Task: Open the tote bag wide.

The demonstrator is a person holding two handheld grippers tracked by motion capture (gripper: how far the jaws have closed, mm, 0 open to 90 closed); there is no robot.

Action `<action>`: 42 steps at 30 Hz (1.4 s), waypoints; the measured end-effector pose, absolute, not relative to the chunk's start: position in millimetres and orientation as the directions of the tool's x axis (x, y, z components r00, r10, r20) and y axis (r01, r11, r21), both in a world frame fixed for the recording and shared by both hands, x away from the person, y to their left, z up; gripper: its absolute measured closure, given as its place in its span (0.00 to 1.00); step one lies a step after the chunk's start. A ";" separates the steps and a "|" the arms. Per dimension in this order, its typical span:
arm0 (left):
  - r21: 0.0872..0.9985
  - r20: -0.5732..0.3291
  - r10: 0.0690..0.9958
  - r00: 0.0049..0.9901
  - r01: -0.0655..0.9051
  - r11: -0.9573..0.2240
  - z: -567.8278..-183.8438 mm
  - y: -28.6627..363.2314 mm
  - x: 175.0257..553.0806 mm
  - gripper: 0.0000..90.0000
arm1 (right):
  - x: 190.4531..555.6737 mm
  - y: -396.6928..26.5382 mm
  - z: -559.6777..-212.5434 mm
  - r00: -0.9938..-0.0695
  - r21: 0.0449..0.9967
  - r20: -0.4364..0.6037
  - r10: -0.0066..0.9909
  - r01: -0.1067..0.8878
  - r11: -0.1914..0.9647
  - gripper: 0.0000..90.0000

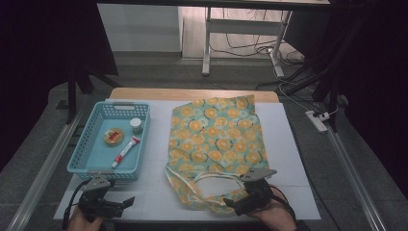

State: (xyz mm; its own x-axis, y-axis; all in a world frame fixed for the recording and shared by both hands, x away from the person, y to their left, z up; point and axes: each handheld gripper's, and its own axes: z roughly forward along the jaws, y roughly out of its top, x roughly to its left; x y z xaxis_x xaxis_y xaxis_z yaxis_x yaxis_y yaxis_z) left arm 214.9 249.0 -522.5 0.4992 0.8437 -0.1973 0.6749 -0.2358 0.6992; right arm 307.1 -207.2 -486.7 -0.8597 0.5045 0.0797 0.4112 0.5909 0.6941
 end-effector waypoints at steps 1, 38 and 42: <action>0.699 -0.197 0.843 0.500 0.675 -0.237 -522.5 248.8 214.9 0.00 | 308.5 -198.5 -489.8 -0.875 0.686 0.078 0.477 0.395 0.612 0.00; 0.698 -0.183 0.839 0.513 0.669 -0.258 -522.4 246.9 214.7 0.00 | 341.5 -175.1 -473.2 -0.931 0.638 0.090 0.353 0.326 0.698 1.00; 0.698 -0.185 0.839 0.512 0.669 -0.255 -522.4 247.1 214.8 0.00 | 358.7 -174.4 -465.2 -0.927 0.635 0.078 0.367 0.330 0.698 1.00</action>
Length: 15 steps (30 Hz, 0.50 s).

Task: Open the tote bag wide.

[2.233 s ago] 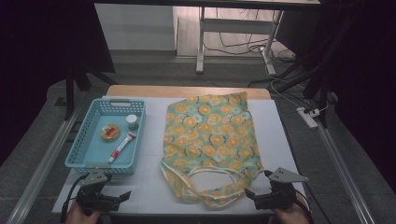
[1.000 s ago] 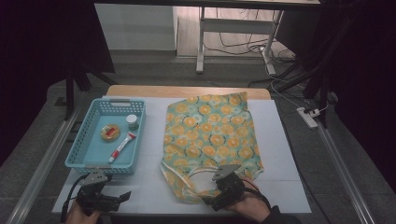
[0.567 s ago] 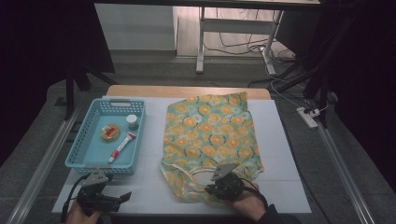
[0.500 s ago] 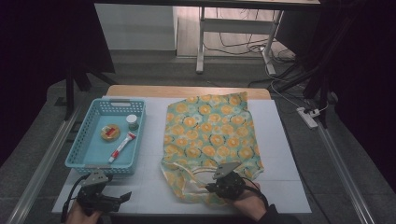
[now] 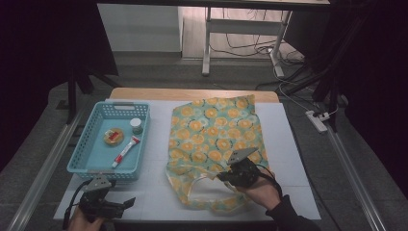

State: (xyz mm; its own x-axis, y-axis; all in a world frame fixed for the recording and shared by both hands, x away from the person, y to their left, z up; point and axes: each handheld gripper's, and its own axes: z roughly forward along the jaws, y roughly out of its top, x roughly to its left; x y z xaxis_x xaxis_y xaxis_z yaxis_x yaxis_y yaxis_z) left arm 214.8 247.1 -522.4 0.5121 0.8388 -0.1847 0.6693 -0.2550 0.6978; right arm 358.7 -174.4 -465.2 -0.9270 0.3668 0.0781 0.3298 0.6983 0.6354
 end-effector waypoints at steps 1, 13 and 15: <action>0.698 -0.185 0.839 0.512 0.669 -0.255 -522.4 247.1 214.8 0.00 | 364.2 -174.3 -464.0 -0.927 0.632 0.077 0.367 0.330 0.701 1.00; 0.696 -0.185 0.840 0.511 0.671 -0.255 -522.4 247.1 214.9 0.00 | 428.5 -183.9 -451.0 -0.886 0.653 0.093 0.454 0.399 0.644 1.00; 0.696 -0.186 0.840 0.510 0.671 -0.254 -522.4 247.2 215.0 0.00 | 438.0 -183.7 -449.5 -0.881 0.655 0.090 0.465 0.404 0.638 1.00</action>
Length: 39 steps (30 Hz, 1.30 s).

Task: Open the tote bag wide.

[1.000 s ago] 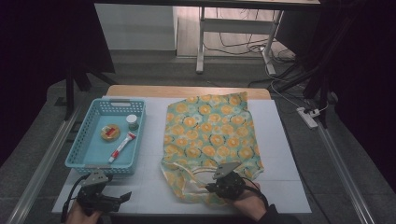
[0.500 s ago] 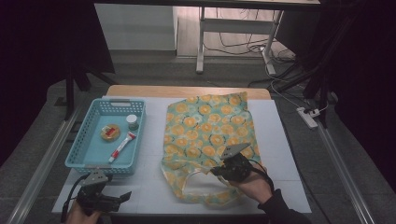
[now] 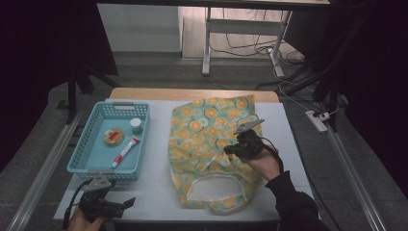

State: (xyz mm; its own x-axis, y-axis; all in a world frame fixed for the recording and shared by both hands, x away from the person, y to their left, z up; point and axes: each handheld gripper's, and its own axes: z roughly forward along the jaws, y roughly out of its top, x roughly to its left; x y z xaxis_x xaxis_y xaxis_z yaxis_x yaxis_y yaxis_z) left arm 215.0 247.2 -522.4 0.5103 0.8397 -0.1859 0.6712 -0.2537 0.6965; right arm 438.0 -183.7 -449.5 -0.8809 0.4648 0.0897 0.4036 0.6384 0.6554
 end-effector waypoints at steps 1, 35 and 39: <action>0.696 -0.186 0.840 0.510 0.671 -0.254 -522.4 247.2 215.0 0.00 | 438.0 -183.7 -449.5 -0.881 0.655 0.090 0.465 0.404 0.638 1.00; 0.692 -0.184 0.840 0.510 0.674 -0.257 -522.7 246.7 215.5 0.01 | 547.4 -173.0 -518.4 -0.773 0.637 0.101 0.626 0.533 0.557 0.90; 0.692 -0.185 0.841 0.508 0.675 -0.256 -522.7 246.8 215.6 0.01 | 546.1 -176.9 -516.4 -0.760 0.656 0.119 0.640 0.543 0.523 0.71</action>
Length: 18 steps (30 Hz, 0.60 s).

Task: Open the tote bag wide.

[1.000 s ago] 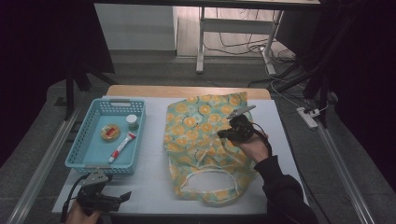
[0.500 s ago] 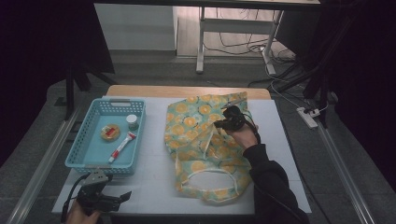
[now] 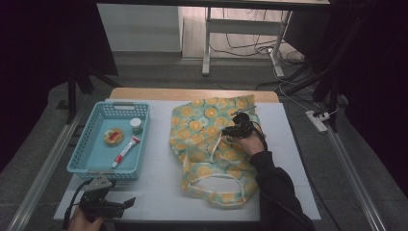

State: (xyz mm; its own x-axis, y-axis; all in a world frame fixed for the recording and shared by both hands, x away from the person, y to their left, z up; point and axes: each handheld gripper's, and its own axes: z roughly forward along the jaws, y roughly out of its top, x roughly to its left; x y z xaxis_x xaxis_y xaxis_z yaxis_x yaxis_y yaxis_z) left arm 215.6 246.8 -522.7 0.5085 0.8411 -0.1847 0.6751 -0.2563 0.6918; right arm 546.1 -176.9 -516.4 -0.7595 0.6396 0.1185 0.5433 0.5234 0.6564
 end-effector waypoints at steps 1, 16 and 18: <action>0.692 -0.184 0.841 0.509 0.675 -0.257 -522.7 246.7 215.6 0.01 | 545.3 -177.1 -514.4 -0.757 0.659 0.122 0.642 0.545 0.518 0.67; 0.690 -0.182 0.842 0.509 0.676 -0.259 -522.6 246.3 215.7 0.01 | 524.0 -178.2 -488.5 -0.789 0.685 0.128 0.602 0.509 0.522 0.33; 0.690 -0.182 0.842 0.508 0.676 -0.259 -522.6 246.3 215.7 0.01 | 522.0 -178.8 -488.4 -0.790 0.685 0.126 0.600 0.507 0.524 0.32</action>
State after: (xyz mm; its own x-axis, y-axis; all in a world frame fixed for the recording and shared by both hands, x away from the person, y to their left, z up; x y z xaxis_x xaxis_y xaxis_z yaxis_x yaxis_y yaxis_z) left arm 215.7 246.3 -522.6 0.5082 0.8418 -0.1820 0.6761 -0.2590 0.6898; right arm 522.0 -178.8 -488.4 -0.7903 0.5996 0.1262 0.5067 0.5238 0.6848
